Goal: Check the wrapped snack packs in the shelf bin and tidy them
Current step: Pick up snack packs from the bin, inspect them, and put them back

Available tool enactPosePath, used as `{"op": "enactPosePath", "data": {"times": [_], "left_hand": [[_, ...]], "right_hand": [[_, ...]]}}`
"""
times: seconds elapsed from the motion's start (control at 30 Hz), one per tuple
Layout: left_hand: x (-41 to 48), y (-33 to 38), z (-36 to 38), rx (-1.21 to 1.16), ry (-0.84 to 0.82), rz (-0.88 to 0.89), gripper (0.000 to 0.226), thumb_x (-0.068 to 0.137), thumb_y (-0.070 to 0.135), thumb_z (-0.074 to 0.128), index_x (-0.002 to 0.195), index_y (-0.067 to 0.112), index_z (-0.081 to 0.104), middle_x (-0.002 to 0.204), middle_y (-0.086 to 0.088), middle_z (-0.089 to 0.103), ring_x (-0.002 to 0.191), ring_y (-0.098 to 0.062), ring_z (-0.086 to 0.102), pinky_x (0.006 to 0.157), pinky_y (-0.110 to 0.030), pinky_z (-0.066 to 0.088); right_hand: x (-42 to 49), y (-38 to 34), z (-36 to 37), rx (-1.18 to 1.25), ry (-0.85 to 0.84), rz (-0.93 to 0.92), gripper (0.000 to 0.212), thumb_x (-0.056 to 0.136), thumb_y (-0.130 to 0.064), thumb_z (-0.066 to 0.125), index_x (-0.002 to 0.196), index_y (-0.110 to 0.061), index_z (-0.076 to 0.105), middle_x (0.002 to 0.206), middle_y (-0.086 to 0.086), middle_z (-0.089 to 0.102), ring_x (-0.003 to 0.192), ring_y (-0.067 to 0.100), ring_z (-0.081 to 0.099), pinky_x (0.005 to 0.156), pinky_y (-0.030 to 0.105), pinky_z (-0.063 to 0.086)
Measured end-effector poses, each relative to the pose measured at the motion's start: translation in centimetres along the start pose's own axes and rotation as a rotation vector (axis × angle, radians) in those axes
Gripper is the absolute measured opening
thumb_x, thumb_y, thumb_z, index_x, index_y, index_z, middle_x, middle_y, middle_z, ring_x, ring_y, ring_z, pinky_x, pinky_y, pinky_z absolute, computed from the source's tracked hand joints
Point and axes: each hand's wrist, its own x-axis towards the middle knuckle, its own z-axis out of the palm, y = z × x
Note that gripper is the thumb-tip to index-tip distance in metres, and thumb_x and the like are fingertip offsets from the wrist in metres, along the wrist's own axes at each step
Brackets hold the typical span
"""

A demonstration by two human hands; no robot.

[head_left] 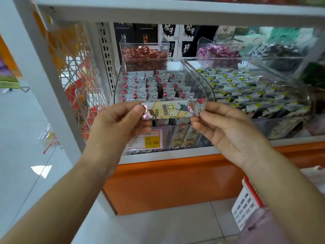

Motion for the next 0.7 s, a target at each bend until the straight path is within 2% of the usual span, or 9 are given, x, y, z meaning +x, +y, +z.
{"op": "enactPosePath", "data": {"times": [0.1, 0.27, 0.4, 0.53, 0.63, 0.7], "left_hand": [[-0.08, 0.10, 0.21, -0.038, -0.005, -0.008, 0.017, 0.090, 0.012, 0.053, 0.085, 0.011, 0.070, 0.078, -0.006, 0.073, 0.071, -0.014, 0.070, 0.062, -0.017, 0.054], [-0.25, 0.04, 0.51, -0.044, -0.010, 0.003, 0.021, 0.089, 0.008, 0.054, 0.076, 0.013, 0.069, 0.069, -0.004, 0.072, 0.066, -0.013, 0.070, 0.058, -0.015, 0.053], [-0.31, 0.26, 0.26, -0.027, -0.053, -0.012, 0.017, 0.088, 0.006, 0.054, 0.081, 0.012, 0.069, 0.073, -0.003, 0.073, 0.070, -0.013, 0.071, 0.060, -0.014, 0.053], [-0.63, 0.56, 0.05, 0.252, -0.046, 0.118, 0.023, 0.085, -0.001, 0.059, 0.091, 0.020, 0.066, 0.074, -0.001, 0.073, 0.066, -0.008, 0.070, 0.059, -0.011, 0.052], [-0.86, 0.72, -0.06, 0.432, -0.020, 0.225, 0.030, 0.085, 0.002, 0.060, 0.089, 0.031, 0.063, 0.076, 0.003, 0.070, 0.068, -0.004, 0.069, 0.059, -0.010, 0.051], [-0.90, 0.67, -0.14, 0.569, 0.006, 0.295, 0.033, 0.087, 0.007, 0.059, 0.088, 0.040, 0.059, 0.083, 0.003, 0.067, 0.074, -0.008, 0.067, 0.063, -0.015, 0.055]], "right_hand": [[0.19, 0.01, -0.04, 0.051, 0.045, 0.014, 0.017, 0.082, 0.010, 0.053, 0.085, -0.004, 0.063, 0.066, 0.007, 0.071, 0.062, 0.016, 0.070, 0.053, 0.019, 0.054], [0.40, 0.09, -0.11, 0.116, 0.092, 0.018, 0.016, 0.083, 0.010, 0.054, 0.082, -0.005, 0.061, 0.065, 0.008, 0.070, 0.060, 0.017, 0.070, 0.052, 0.020, 0.054], [0.40, 0.34, -0.02, 0.085, 0.123, -0.041, 0.017, 0.084, 0.011, 0.053, 0.081, -0.004, 0.059, 0.067, 0.007, 0.068, 0.059, 0.016, 0.069, 0.053, 0.019, 0.054], [0.43, 0.39, -0.05, 0.046, 0.108, -0.072, 0.015, 0.085, 0.009, 0.053, 0.083, -0.005, 0.060, 0.080, 0.010, 0.064, 0.062, 0.014, 0.068, 0.058, 0.021, 0.055], [0.25, 0.26, 0.00, -0.004, 0.013, -0.061, 0.004, 0.075, -0.010, 0.066, 0.079, -0.010, 0.065, 0.073, 0.003, 0.068, 0.063, 0.014, 0.067, 0.059, 0.025, 0.056], [0.05, 0.42, 0.13, -0.110, -0.021, -0.103, 0.011, 0.072, -0.011, 0.066, 0.083, -0.012, 0.068, 0.068, -0.002, 0.068, 0.062, 0.011, 0.066, 0.058, 0.023, 0.055]]}}
